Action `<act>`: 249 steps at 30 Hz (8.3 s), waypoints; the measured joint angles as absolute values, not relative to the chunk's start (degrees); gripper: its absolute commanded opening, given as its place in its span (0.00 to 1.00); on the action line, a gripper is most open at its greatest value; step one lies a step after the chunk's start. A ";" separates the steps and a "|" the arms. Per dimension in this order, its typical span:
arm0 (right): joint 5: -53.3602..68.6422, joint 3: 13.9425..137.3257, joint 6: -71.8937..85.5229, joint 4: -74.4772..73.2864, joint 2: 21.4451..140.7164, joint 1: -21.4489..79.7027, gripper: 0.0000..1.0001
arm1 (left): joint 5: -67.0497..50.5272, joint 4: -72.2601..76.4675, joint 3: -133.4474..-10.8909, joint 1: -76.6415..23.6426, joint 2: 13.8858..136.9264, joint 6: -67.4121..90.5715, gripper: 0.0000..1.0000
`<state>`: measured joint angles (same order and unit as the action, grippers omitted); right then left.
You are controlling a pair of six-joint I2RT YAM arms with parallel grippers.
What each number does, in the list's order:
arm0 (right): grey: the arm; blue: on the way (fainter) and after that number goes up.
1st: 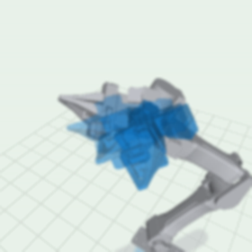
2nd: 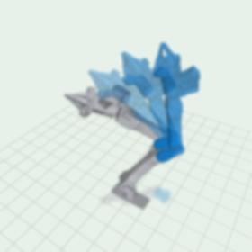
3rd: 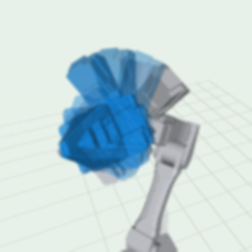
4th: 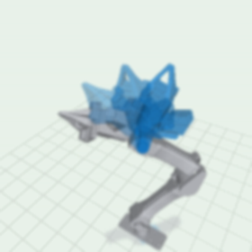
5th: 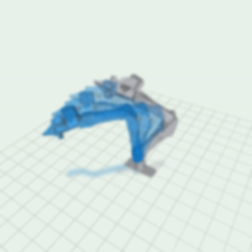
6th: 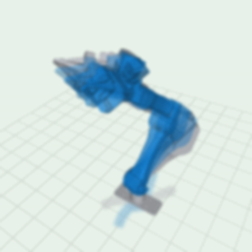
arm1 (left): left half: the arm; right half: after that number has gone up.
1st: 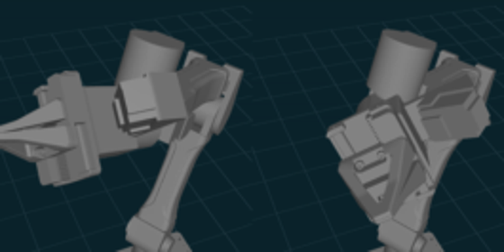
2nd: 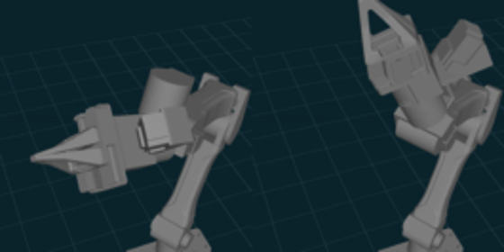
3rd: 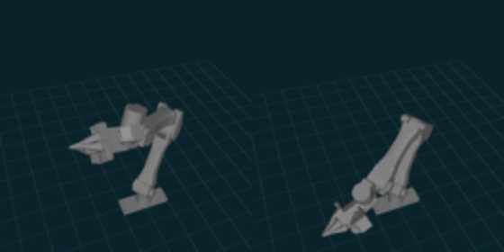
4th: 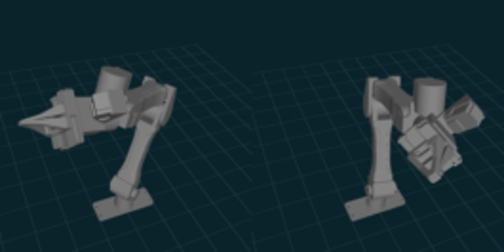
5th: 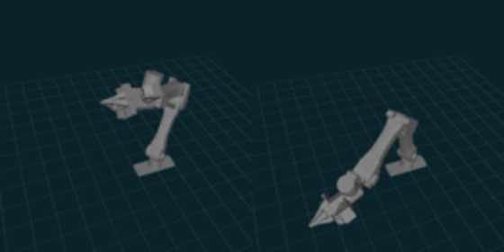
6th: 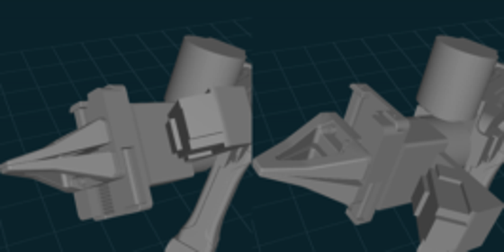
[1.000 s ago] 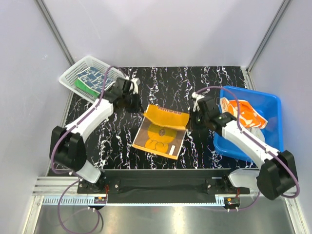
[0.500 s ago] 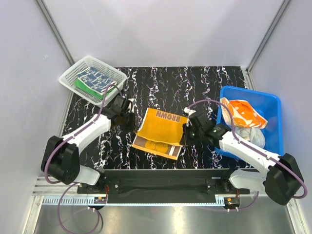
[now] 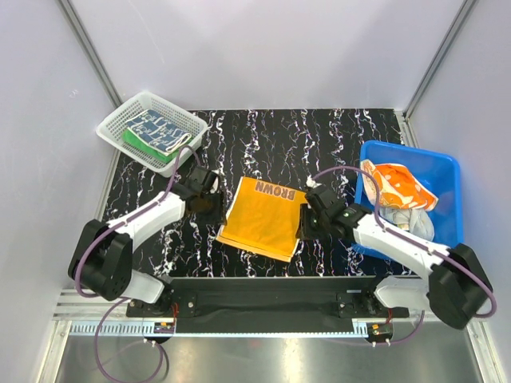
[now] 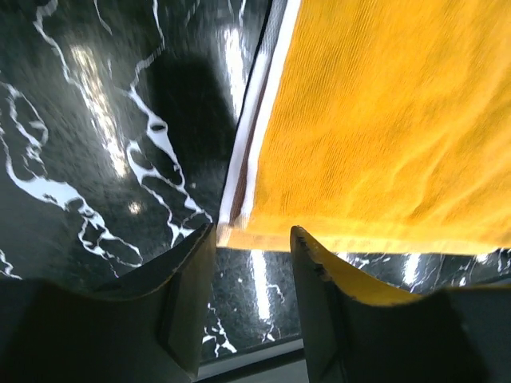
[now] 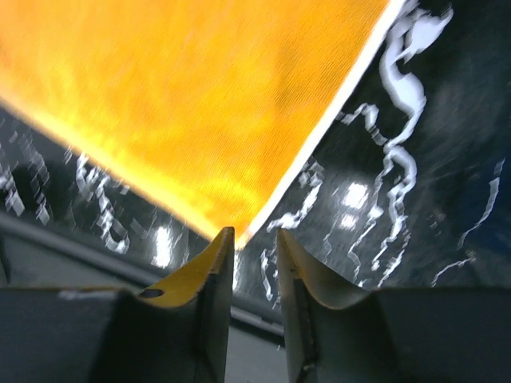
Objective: Fold and stack the towels
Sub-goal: Fold the towel
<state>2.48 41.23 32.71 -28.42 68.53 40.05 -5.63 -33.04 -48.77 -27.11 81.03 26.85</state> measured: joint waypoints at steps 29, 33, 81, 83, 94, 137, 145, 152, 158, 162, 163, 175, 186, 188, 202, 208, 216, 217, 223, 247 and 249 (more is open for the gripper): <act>3.79 69.08 18.15 -28.36 98.08 26.17 0.34 | -4.86 -18.63 -41.54 -26.46 78.28 34.37 0.45; 4.08 65.60 21.74 -30.02 92.68 26.24 0.34 | -6.31 -17.21 -41.54 -27.97 78.78 34.94 0.43; 6.76 45.67 31.57 -22.46 88.12 26.24 0.17 | -2.68 -16.84 -38.87 -35.51 82.19 39.31 0.31; 6.76 45.54 31.57 -22.26 88.12 26.24 0.17 | -2.72 -16.78 -38.85 -35.55 82.19 39.35 0.30; 6.79 45.01 31.59 -21.80 88.12 26.24 0.17 | -2.74 -15.79 -38.85 -36.40 82.19 39.75 0.24; 6.98 43.97 31.75 -21.61 86.63 26.24 0.14 | -1.15 -15.05 -39.62 -37.87 83.88 41.30 0.06; 6.96 43.81 31.77 -21.19 86.17 26.24 0.08 | -1.23 -15.68 -40.38 -37.85 84.40 41.12 0.00; 6.70 44.91 31.51 -22.72 84.23 26.24 0.07 | -0.67 -21.41 -45.43 -37.87 84.58 39.35 0.20; 6.76 45.54 31.38 -22.65 83.72 26.24 0.06 | -0.58 -21.78 -46.35 -37.93 84.47 38.96 0.00; 6.79 45.54 31.38 -22.63 83.72 26.24 0.04 | -0.84 -21.78 -46.35 -37.93 84.47 38.87 0.00; 6.79 45.54 31.35 -22.63 83.72 26.24 0.03 | -0.86 -21.78 -46.35 -37.93 84.47 38.85 0.00; 7.20 50.81 30.72 -27.97 80.34 26.24 0.00 | -0.80 -28.45 -50.19 -37.91 80.88 37.71 0.00; 11.55 39.86 31.86 -23.29 77.30 26.37 0.00 | -3.46 -24.91 -39.57 -38.11 76.60 38.44 0.00; 11.70 38.94 31.90 -22.41 78.22 26.41 0.00 | -3.92 -23.83 -39.33 -38.13 77.14 38.44 0.00; 11.35 37.15 31.99 -19.25 78.76 26.46 0.20 | -5.28 -20.10 -36.95 -38.57 79.13 38.54 0.18; 8.93 37.60 32.69 -23.88 76.20 26.46 0.36 | -5.26 -23.24 -37.39 -39.00 78.02 38.81 0.31; 7.60 49.34 30.13 -26.00 77.91 26.48 0.26 | -2.59 -29.52 -54.46 -36.21 80.71 33.12 0.38; 7.60 49.74 29.87 -24.80 79.40 26.46 0.26 | -2.61 -28.97 -56.27 -35.00 82.02 32.16 0.38; 7.53 46.46 29.89 -21.98 86.13 26.63 0.25 | -5.74 -27.68 -62.19 -25.58 92.25 25.96 0.39; 0.56 64.64 24.80 -27.05 89.30 31.64 0.10 | -11.99 -30.89 -82.26 -20.67 108.31 10.48 0.38; 0.99 69.78 22.41 -25.10 94.24 30.20 0.06 | -12.27 -30.89 -82.26 -20.67 109.93 10.39 0.38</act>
